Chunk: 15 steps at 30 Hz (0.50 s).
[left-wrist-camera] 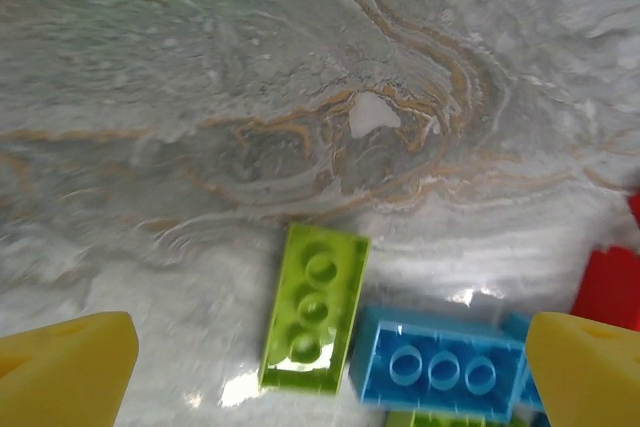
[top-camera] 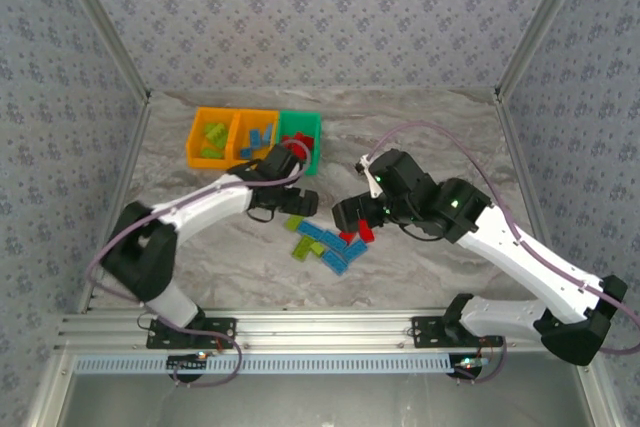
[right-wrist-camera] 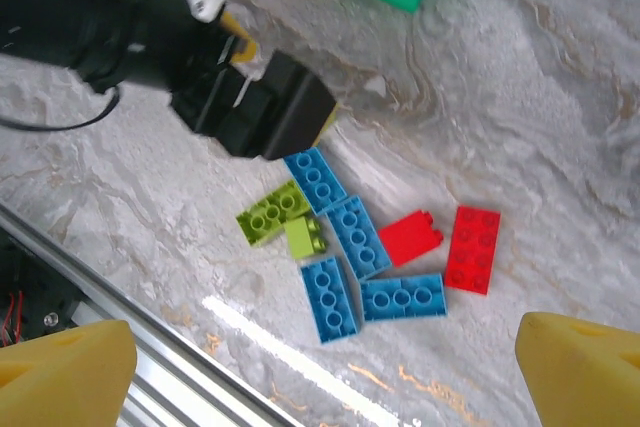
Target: Sort the legos into containers by color
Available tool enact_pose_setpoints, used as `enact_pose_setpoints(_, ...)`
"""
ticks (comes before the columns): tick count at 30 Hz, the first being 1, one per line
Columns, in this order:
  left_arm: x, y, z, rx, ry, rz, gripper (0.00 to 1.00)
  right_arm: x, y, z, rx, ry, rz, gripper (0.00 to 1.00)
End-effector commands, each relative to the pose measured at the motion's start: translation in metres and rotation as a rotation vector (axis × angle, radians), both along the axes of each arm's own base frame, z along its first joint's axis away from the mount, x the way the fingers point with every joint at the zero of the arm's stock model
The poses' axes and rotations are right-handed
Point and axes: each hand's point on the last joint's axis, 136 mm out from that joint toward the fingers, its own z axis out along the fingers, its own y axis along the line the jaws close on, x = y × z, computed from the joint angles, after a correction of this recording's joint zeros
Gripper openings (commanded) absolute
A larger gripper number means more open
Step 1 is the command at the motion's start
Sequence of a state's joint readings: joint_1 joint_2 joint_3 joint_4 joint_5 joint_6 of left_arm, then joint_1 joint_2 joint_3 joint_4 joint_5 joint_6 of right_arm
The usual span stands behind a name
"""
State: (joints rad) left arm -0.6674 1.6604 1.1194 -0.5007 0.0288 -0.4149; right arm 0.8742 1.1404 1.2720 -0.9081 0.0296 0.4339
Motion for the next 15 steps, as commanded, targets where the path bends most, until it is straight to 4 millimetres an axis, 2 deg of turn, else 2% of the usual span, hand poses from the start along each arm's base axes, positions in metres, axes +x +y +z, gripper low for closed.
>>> enact_pose_setpoints(1,0.001,-0.011,-0.018,0.004,0.096,0.0,0.95,-0.006,-0.011,-0.011,-0.033,0.057,-0.056,1.0)
enact_pose_setpoints(4,0.003,-0.011,-0.037,0.028,0.121,0.016,0.87,-0.003,-0.009,-0.014,-0.042,0.058,-0.06,1.0)
enact_pose_setpoints(9,-0.001,0.004,-0.059,0.105,0.138,0.032,0.72,0.0,-0.003,-0.02,-0.053,0.073,-0.054,1.0)
enact_pose_setpoints(15,-0.013,0.023,-0.068,0.157,0.147,0.053,0.49,0.004,0.003,-0.024,-0.062,0.089,-0.05,1.0)
